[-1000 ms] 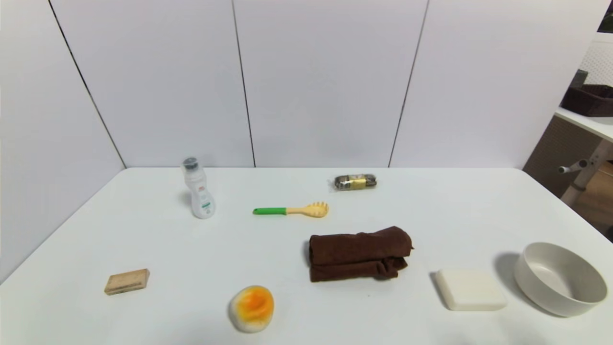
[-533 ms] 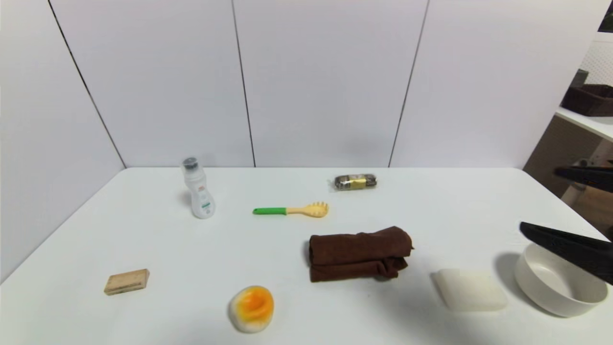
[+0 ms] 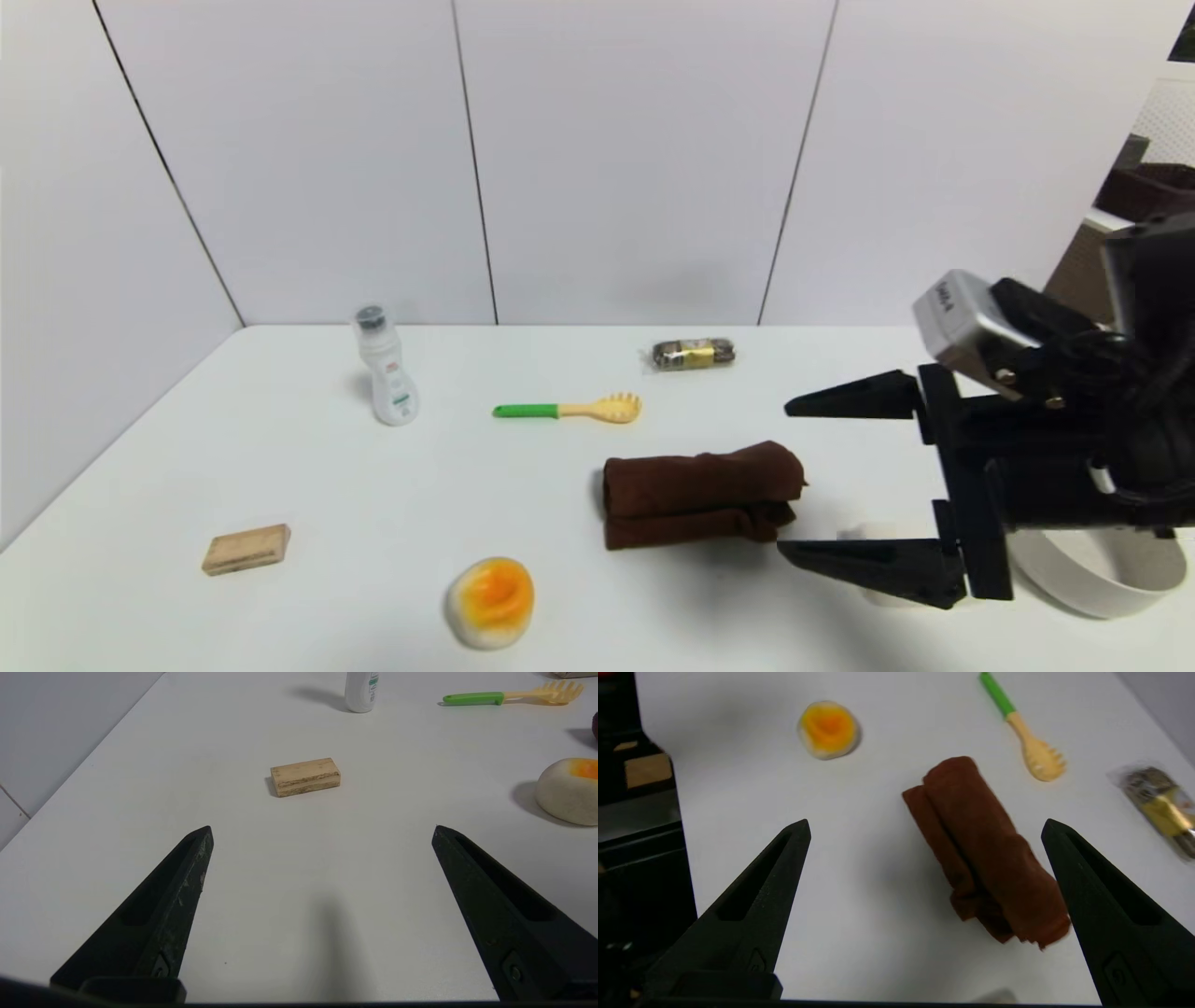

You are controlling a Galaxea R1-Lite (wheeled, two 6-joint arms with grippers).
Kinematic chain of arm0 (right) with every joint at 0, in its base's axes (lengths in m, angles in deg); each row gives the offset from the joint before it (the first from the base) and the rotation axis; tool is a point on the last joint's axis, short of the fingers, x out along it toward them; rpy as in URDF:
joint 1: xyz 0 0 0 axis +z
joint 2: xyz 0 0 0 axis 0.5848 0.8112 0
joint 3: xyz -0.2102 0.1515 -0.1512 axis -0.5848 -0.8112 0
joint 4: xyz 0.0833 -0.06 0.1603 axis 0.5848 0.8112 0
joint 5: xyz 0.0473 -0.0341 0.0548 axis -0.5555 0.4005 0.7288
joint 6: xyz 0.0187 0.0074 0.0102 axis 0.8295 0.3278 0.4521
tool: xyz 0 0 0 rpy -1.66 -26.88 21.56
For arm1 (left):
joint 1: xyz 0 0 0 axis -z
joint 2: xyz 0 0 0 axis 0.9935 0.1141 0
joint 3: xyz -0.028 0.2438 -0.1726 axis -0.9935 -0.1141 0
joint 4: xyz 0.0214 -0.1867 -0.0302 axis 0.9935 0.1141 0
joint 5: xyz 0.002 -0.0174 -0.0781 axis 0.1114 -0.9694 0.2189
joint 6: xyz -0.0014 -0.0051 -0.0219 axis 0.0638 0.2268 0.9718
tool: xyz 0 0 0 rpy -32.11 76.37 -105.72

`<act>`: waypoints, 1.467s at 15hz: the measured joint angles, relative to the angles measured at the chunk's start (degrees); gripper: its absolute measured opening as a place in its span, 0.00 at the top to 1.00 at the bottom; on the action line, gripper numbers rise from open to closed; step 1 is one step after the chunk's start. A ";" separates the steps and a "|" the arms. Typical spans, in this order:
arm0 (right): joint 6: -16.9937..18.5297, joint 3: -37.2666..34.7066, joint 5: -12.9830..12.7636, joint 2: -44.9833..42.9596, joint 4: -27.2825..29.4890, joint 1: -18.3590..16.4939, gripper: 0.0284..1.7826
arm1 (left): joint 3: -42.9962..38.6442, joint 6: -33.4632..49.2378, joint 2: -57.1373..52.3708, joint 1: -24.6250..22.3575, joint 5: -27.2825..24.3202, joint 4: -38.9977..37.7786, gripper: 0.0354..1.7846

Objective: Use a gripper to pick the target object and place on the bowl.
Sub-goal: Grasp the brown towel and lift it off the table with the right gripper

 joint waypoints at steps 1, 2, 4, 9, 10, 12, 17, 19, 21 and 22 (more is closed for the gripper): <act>-1.88 0.52 2.04 2.60 -0.20 -0.11 0.04 | 0.00 0.00 0.00 0.00 0.00 0.00 0.06; -3.93 1.02 3.61 5.13 -0.33 -0.30 0.04 | 0.00 0.00 0.00 0.00 0.00 0.00 0.06; -8.98 2.07 5.05 10.19 -0.41 -0.88 0.04 | 0.00 0.00 0.00 0.00 0.00 0.00 0.06; -24.43 4.17 5.29 20.92 -0.45 -4.55 0.04 | 0.00 0.00 0.00 0.00 0.02 0.00 0.06; -27.19 5.10 5.30 22.55 -0.15 -5.32 0.04 | 0.00 0.00 0.00 0.00 0.02 0.00 0.06; -28.95 7.17 5.16 25.39 0.18 -6.12 0.04 | 0.00 -0.02 0.00 0.00 0.05 0.00 0.06; -29.39 9.35 4.96 29.72 0.27 -5.92 0.04 | 0.00 0.00 0.00 0.00 0.02 0.00 0.06; -29.44 9.95 4.74 31.31 0.33 -5.79 0.04 | 0.00 0.00 0.00 0.00 0.00 0.00 0.06; -29.20 11.01 4.58 32.33 0.99 -5.81 0.04 | 0.00 0.00 0.00 0.00 0.00 0.00 0.06; -29.14 11.39 4.61 32.63 1.57 -5.84 0.09 | 0.00 0.00 0.00 0.00 -0.02 0.00 0.06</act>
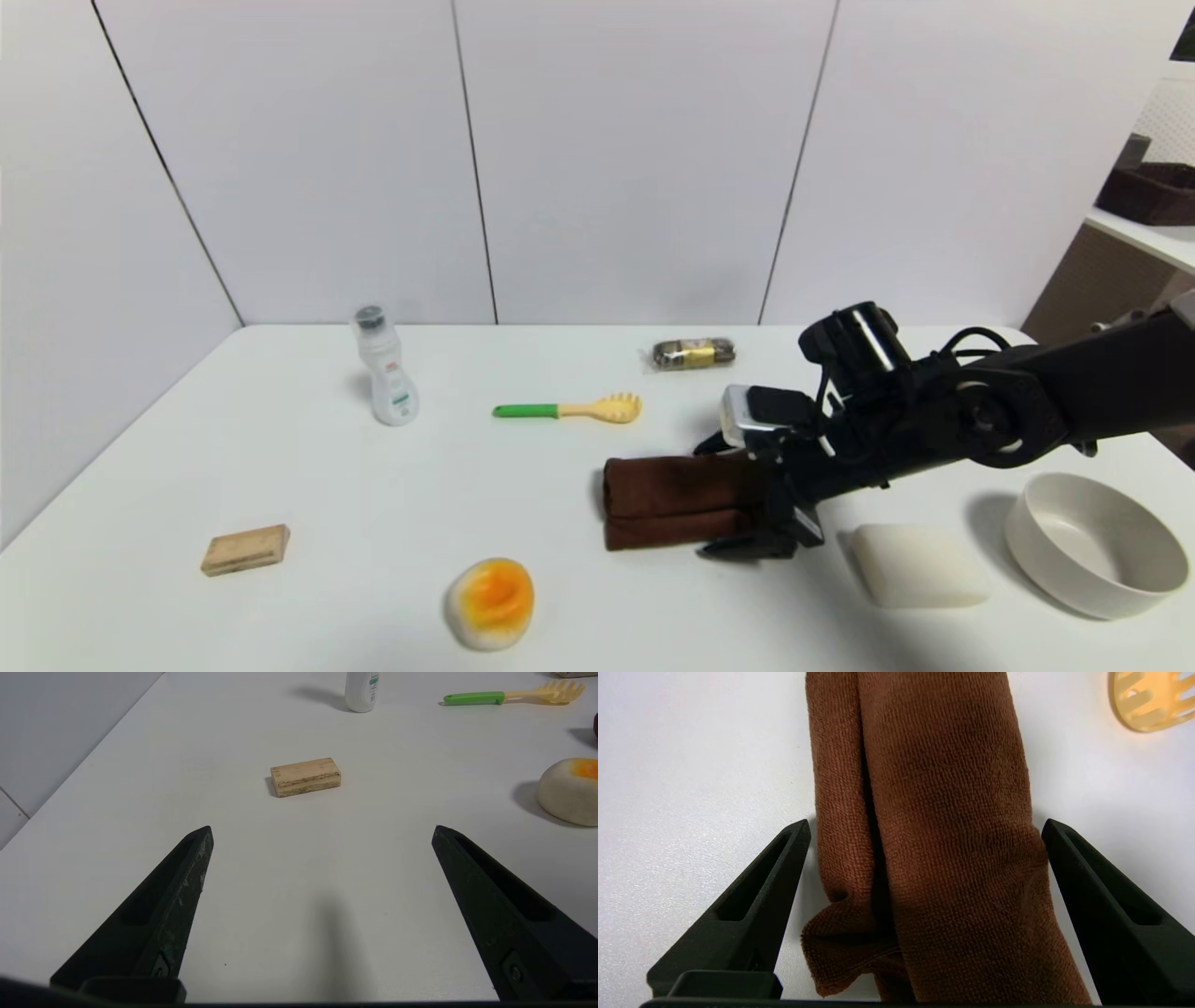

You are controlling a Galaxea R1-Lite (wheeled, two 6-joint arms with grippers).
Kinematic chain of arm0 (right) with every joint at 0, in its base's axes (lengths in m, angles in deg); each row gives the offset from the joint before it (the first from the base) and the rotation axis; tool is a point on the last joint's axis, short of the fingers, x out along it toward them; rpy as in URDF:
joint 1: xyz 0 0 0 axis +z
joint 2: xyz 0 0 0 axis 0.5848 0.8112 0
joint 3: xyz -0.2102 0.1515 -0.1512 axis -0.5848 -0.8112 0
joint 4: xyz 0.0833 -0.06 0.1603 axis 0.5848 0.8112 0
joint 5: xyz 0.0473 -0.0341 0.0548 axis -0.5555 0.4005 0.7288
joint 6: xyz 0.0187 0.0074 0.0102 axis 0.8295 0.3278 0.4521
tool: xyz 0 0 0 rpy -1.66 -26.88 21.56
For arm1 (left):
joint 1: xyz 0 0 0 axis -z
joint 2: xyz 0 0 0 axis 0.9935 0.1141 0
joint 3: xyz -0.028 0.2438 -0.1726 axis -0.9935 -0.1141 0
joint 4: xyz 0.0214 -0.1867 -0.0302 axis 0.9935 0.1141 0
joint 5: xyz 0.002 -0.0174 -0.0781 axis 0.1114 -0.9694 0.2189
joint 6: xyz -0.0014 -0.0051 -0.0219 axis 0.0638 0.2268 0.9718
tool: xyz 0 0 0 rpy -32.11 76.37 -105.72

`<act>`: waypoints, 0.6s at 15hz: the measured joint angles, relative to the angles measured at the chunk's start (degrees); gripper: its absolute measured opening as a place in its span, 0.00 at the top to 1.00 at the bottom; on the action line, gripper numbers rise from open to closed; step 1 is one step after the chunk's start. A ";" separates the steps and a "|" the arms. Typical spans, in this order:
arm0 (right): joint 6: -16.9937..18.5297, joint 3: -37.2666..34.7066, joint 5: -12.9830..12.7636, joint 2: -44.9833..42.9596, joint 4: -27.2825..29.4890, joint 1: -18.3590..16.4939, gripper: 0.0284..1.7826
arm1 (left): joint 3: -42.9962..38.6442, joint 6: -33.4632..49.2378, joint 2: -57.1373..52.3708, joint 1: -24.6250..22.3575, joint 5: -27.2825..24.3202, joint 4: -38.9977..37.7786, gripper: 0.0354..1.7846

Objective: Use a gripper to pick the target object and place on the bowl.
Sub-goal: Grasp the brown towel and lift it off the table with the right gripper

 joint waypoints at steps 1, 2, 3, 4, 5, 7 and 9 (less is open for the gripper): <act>0.13 0.30 0.02 0.24 0.09 -0.01 0.19 | 0.00 0.00 0.00 0.00 0.02 0.00 0.06; 0.05 0.52 0.02 0.46 0.09 -0.09 0.28 | 0.00 -0.02 0.00 -0.02 0.02 0.00 0.06; -0.09 0.67 -0.11 0.63 0.11 -0.20 0.37 | 0.00 0.00 0.00 -0.02 0.05 0.00 0.06; -0.06 0.85 -0.26 0.69 0.35 -0.28 0.44 | 0.00 -0.02 0.00 -0.02 0.07 0.00 0.06; -0.12 1.02 -0.33 0.68 0.93 -0.37 0.50 | 0.00 0.00 0.00 0.00 0.07 0.00 0.06; -0.37 1.27 -0.26 0.52 1.87 -0.50 0.62 | 0.00 0.00 0.00 0.00 0.02 0.00 0.06; -0.22 1.33 -0.33 -0.13 2.58 -0.56 0.89 | 0.00 -0.02 0.00 0.00 0.05 0.00 0.06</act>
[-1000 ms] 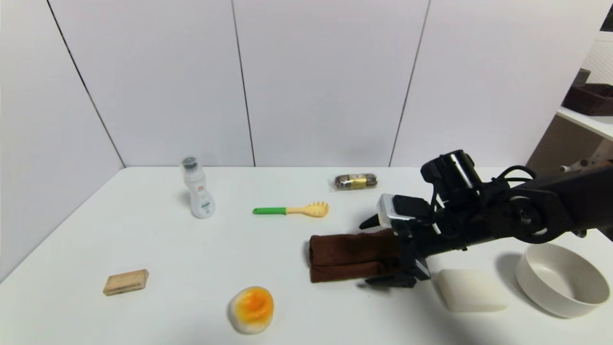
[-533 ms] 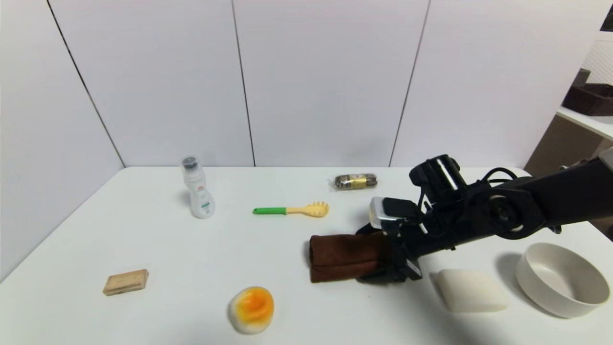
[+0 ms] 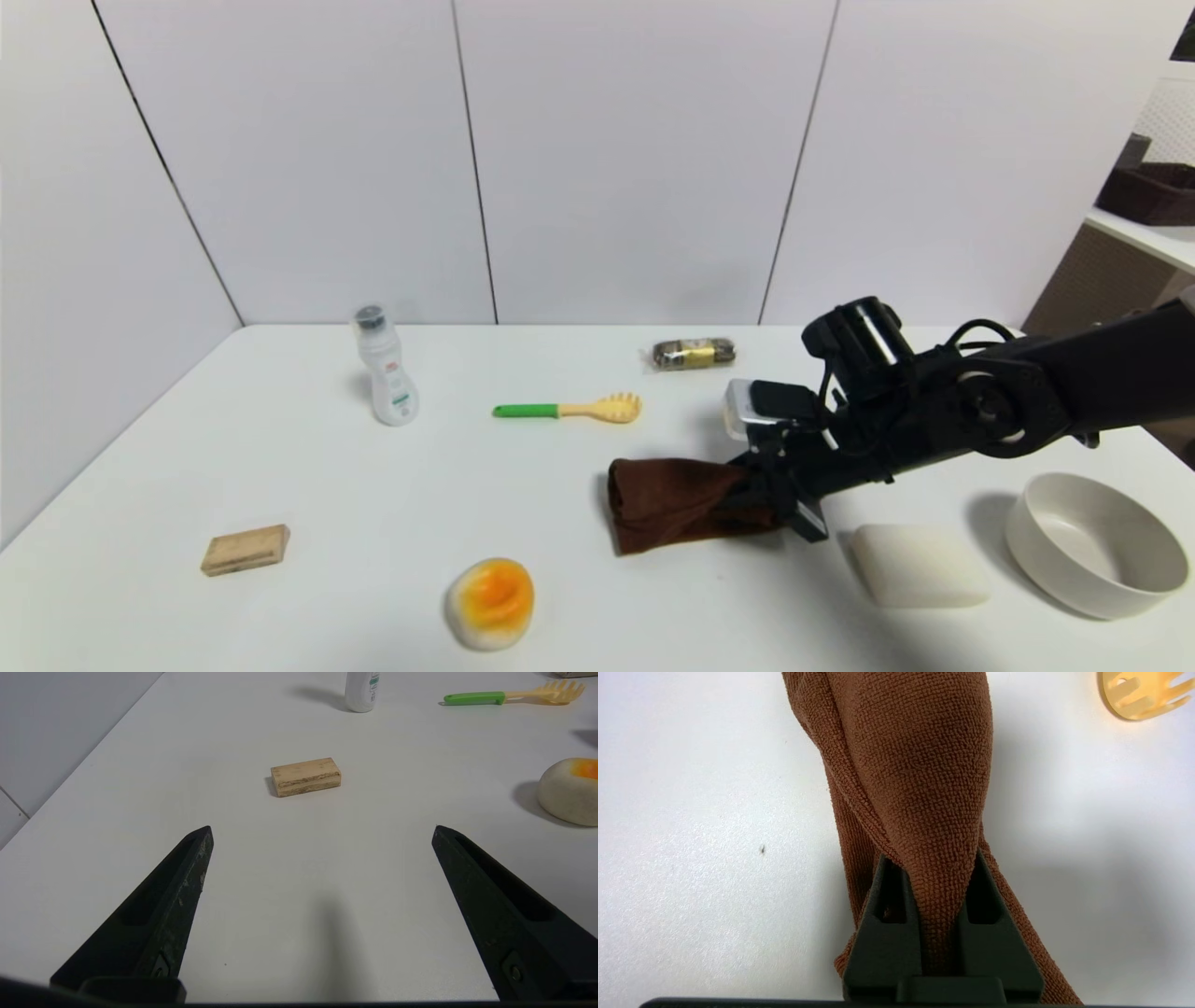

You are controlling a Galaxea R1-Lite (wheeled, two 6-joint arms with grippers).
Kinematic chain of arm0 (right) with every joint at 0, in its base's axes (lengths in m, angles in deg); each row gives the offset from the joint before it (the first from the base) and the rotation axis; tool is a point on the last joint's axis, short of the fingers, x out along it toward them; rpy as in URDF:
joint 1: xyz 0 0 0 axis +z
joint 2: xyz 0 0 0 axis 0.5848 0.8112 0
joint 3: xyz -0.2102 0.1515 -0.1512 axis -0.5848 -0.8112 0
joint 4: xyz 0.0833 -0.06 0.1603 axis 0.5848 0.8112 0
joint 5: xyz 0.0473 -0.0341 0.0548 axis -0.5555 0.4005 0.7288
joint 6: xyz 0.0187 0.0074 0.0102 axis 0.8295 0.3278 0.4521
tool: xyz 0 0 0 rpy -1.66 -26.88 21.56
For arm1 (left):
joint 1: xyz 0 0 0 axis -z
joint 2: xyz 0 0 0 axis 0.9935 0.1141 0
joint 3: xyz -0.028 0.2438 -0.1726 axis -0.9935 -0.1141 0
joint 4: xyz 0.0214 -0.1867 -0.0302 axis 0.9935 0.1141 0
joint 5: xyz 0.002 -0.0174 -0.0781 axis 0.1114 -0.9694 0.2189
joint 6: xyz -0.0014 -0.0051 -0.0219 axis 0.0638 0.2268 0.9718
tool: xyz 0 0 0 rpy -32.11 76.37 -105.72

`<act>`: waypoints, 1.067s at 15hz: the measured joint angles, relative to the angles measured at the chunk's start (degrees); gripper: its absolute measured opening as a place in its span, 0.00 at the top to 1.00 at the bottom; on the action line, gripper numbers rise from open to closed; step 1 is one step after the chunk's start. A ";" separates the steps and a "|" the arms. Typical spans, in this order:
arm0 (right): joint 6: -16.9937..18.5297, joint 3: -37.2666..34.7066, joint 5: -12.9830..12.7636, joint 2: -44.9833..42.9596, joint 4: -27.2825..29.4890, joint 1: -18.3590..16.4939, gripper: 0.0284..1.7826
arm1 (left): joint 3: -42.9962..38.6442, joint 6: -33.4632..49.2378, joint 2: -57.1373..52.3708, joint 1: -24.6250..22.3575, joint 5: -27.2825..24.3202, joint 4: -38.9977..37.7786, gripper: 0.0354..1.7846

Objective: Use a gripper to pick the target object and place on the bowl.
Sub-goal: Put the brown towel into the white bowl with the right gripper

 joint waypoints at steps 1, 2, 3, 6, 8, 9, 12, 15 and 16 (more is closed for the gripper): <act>0.05 0.02 -0.02 -0.63 1.18 -0.02 0.89 | 0.00 0.00 0.00 0.00 -0.02 0.00 0.06; 0.07 0.22 0.02 -1.60 2.82 -0.16 0.89 | 0.00 0.00 0.00 0.00 0.00 0.00 0.06; 0.05 0.41 0.13 -2.65 4.33 -0.38 0.89 | 0.00 0.02 0.00 0.00 0.00 -0.02 0.06; 0.52 0.57 0.16 -6.27 6.36 -1.10 0.89 | 0.00 0.02 0.00 0.00 -0.02 0.00 0.06; 0.66 0.52 0.16 -9.16 8.37 -1.62 0.89 | 0.00 0.00 0.00 0.00 -0.02 -0.02 0.06; 0.60 0.72 0.16 -10.97 9.95 -2.15 0.89 | 0.00 0.00 0.00 0.00 0.00 0.00 0.06; 0.44 1.13 0.13 -16.43 13.13 -4.72 0.89 | 0.00 0.00 0.00 0.00 -0.02 0.00 0.06; 0.00 1.88 0.20 -21.70 15.91 -9.03 0.89 | 0.00 0.00 0.00 0.00 0.00 0.00 0.06; -0.04 2.45 0.22 -23.36 16.92 -10.86 0.89 | 0.00 0.02 0.00 0.00 0.00 0.00 0.06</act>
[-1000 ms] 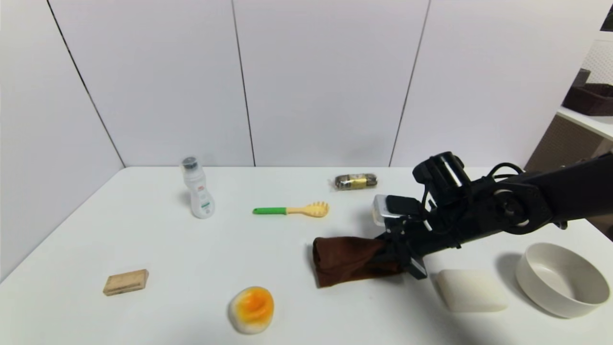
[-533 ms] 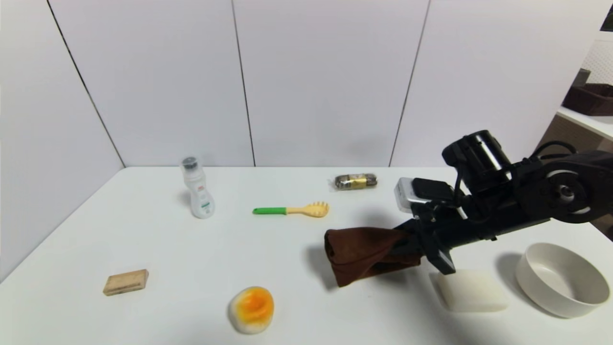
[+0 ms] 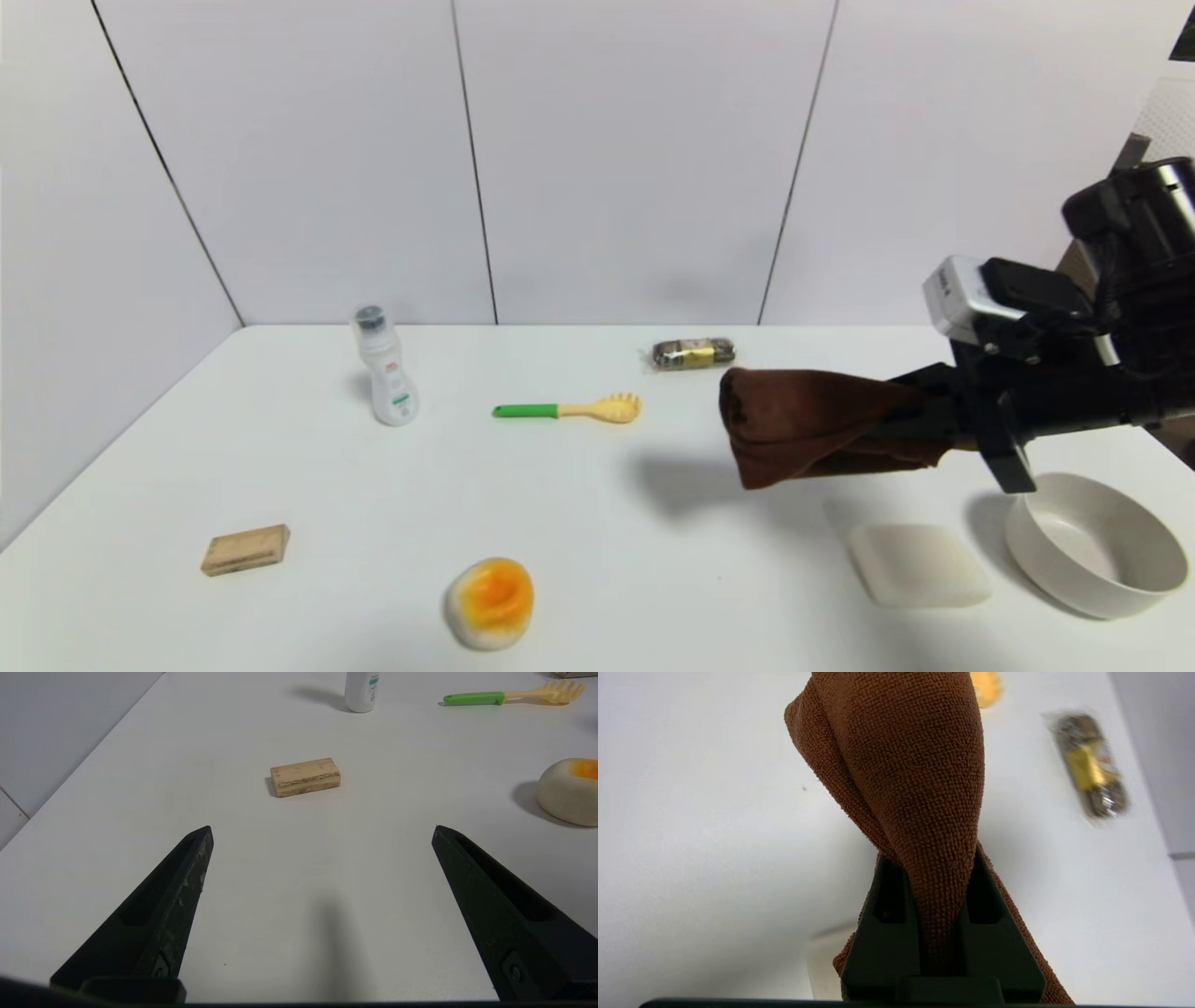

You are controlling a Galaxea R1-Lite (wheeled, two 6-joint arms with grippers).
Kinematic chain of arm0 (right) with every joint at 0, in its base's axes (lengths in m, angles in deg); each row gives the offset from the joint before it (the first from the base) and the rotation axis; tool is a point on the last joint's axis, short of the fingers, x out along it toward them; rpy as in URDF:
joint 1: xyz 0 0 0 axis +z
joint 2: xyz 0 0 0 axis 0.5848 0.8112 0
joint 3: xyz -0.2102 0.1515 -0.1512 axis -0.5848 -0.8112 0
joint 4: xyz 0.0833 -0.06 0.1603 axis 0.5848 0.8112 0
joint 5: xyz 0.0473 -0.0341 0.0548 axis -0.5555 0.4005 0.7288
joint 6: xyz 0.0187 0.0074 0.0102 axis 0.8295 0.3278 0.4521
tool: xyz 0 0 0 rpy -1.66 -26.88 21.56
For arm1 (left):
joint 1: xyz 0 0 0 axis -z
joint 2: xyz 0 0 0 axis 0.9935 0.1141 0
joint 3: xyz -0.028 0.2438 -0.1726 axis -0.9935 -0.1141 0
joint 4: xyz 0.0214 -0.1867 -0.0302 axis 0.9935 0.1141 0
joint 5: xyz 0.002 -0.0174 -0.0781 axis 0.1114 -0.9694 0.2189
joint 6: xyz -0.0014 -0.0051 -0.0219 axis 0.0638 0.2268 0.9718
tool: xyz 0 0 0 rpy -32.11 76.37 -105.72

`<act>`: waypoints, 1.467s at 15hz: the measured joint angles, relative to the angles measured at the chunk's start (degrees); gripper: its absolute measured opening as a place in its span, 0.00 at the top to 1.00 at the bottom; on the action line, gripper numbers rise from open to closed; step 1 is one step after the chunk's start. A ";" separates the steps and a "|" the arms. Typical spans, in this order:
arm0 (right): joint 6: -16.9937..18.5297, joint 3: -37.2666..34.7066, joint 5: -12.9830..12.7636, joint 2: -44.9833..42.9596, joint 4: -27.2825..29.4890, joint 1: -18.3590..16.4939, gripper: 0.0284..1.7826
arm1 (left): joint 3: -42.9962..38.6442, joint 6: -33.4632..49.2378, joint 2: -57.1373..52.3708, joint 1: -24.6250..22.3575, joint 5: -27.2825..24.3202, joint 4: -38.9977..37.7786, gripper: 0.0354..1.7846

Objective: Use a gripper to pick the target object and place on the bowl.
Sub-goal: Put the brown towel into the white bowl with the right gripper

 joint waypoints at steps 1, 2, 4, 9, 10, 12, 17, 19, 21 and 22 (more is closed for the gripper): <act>-0.02 0.49 0.00 -1.45 0.74 -1.88 0.89 | 0.00 -0.02 0.00 0.00 0.02 0.00 0.06; -0.09 0.83 0.00 -2.72 1.08 -3.94 0.89 | 0.00 0.00 0.00 0.00 0.00 -0.02 0.06; -0.35 1.13 -0.06 -4.99 1.35 -8.48 0.89 | 0.00 -0.02 0.00 0.00 -0.02 0.00 0.06; -3.83 3.44 -0.24 -8.31 9.29 -20.05 0.89 | 0.00 -0.02 0.00 -0.02 -0.02 0.00 0.06; -4.96 4.71 -0.13 -8.51 12.58 -22.72 0.89 | 0.00 -0.02 0.00 -0.02 -0.02 0.00 0.06; -5.23 6.73 0.41 -8.51 17.48 -27.08 0.89 | 0.00 -0.02 0.00 0.00 0.00 0.00 0.06; -4.11 6.39 10.01 -6.39 18.72 -35.38 0.89 | 0.00 0.00 0.00 0.00 -0.02 0.00 0.06; -3.56 6.03 10.62 -5.49 18.75 -37.12 0.89 | 0.00 0.00 0.00 0.00 -0.02 0.00 0.06; -3.66 6.10 10.30 -4.99 18.69 -38.79 0.89 | 0.00 -0.02 0.00 0.00 0.02 0.00 0.06; -4.18 6.25 10.17 -4.84 18.62 -39.46 0.89 | 0.00 0.00 0.00 0.00 -0.02 0.00 0.06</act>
